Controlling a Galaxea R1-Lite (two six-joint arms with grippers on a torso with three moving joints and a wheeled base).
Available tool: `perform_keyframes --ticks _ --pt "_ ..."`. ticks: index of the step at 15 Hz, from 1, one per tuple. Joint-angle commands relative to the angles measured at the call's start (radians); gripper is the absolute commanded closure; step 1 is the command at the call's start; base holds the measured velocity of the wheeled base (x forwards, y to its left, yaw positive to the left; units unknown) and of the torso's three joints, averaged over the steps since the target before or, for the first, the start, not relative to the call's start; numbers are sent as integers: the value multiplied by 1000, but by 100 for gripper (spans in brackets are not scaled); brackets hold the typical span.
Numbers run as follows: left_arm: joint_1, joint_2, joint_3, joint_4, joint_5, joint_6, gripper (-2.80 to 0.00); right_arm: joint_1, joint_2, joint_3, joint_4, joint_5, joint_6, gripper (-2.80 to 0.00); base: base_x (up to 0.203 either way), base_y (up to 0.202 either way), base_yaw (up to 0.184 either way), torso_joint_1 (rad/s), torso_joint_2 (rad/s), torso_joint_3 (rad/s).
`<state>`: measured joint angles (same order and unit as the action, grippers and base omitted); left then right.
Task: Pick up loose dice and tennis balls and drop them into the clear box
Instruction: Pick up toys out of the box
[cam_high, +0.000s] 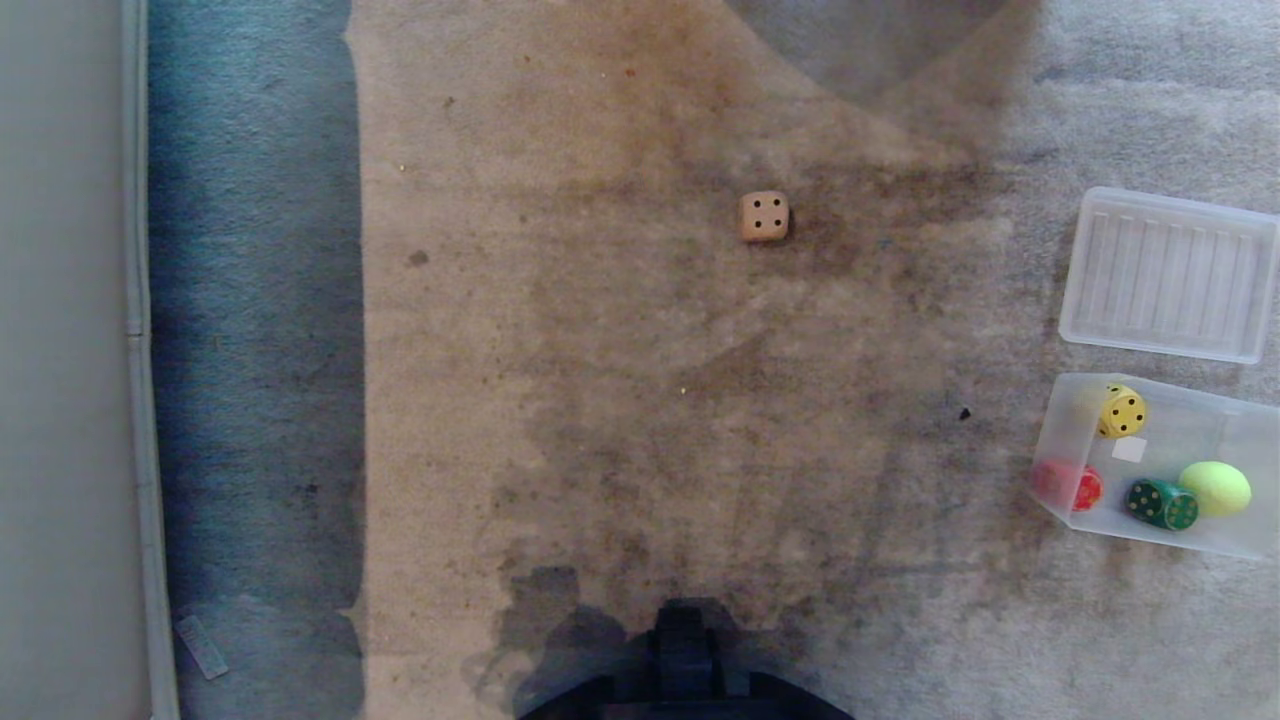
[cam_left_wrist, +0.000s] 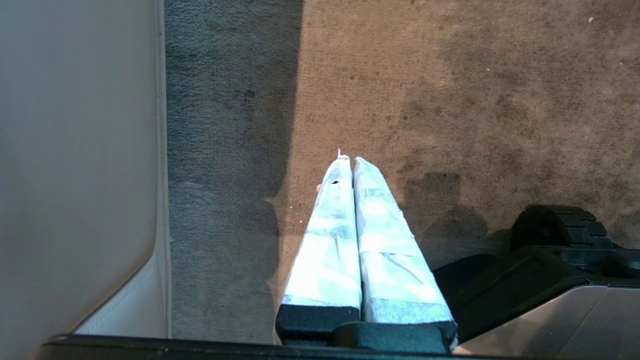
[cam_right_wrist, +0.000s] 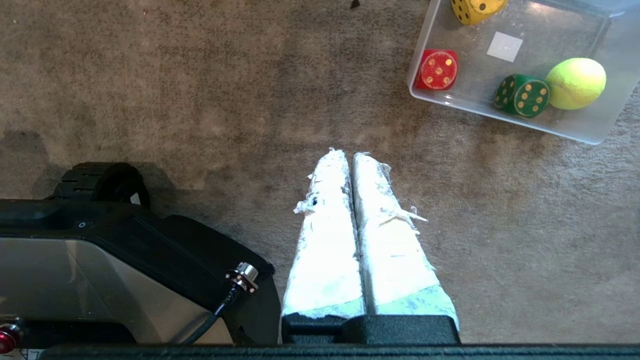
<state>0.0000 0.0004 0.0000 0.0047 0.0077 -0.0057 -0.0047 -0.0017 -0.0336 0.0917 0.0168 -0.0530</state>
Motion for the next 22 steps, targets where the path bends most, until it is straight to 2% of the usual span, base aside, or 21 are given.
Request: perform_keyframes --ticks 1,22 --pt "0 0 0 0 0 0 0 0 0 0 0 0 -1 0 0 0 0 0 0 0" --pt "0 0 0 0 0 4 0 0 0 0 0 2 -1 0 0 0 0 0 0 0"
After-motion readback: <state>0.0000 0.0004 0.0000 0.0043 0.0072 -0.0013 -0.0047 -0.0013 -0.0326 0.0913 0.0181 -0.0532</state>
